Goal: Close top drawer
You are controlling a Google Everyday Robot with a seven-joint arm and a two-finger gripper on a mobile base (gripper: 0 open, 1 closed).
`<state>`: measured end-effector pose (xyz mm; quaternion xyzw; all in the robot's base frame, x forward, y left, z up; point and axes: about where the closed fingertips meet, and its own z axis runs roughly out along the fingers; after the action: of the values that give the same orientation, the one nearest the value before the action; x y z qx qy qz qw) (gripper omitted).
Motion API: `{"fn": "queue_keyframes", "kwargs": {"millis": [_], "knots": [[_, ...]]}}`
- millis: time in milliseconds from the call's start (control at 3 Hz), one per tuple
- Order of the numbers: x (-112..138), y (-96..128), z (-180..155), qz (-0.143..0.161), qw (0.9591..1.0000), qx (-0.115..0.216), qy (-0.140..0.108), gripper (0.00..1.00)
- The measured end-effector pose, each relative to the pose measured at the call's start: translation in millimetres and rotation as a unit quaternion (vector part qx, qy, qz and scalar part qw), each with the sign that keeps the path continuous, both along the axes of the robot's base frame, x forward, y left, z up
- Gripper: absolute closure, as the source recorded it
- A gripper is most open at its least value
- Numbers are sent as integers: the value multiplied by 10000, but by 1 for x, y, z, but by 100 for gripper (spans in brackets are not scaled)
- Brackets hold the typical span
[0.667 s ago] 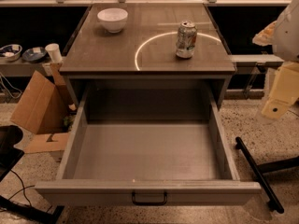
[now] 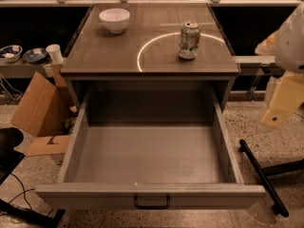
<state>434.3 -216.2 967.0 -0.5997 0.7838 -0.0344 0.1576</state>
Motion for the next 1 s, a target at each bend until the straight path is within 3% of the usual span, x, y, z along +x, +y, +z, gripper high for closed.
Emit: {"fn": "queue_keyframes", "kwargs": {"millis": [333,667,1000], "knots": [[-19,2,-46,-210,9997,3,120,33],[-49,21,-78,-605,9980,177,-78,56],[-74,40,-125,-799,9962,272,-213,80]]}}
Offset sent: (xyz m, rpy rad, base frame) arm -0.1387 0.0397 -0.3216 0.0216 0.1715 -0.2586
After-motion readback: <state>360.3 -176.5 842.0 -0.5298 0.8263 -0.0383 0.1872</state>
